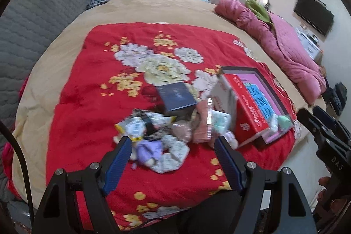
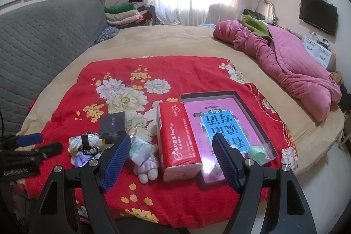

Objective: Organize soft objects
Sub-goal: 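Move both open grippers back toward the pile of soft items, then grasp the yellow-and-white snack packet with left gripper while right approaches the pink item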

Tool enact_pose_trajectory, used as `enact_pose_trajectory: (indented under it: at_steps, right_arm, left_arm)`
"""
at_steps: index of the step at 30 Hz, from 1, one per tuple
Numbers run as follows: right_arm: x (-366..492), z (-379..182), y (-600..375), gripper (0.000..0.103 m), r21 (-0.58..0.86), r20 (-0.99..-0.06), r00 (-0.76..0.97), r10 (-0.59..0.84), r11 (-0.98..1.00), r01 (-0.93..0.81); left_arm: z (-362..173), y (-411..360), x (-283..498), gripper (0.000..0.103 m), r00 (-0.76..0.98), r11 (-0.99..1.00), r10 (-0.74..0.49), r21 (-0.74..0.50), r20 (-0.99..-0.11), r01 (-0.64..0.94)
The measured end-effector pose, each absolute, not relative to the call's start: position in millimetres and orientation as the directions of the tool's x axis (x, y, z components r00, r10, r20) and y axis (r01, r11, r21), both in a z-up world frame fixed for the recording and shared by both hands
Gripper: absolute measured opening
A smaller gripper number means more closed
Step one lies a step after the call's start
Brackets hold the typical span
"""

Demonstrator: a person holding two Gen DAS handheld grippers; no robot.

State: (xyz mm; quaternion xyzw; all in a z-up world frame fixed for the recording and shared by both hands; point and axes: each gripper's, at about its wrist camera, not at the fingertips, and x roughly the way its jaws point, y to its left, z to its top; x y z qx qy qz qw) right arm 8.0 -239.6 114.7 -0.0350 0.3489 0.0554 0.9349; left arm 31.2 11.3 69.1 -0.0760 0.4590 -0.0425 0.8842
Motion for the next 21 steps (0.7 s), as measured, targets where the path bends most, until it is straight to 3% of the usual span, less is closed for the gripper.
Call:
enact_pose_trajectory:
  at_steps: [12, 21]
  right_arm:
    - [16.4, 83.5, -209.8, 0.078, -0.039, -0.705, 0.701, 0.111, 0.98, -0.195]
    - [22.9, 51.4, -176.2, 0.078, -0.045, -0.743, 0.652, 0.15, 0.961, -0.272]
  left_arm:
    - [40.8, 81.3, 29.8, 0.077, 0.558, 0.967, -0.092, -0.208, -0.825, -0.147]
    - [21.1, 84.5, 33.7, 0.077, 0.552, 0.972, -0.102, -0.202, -0.828, -0.123]
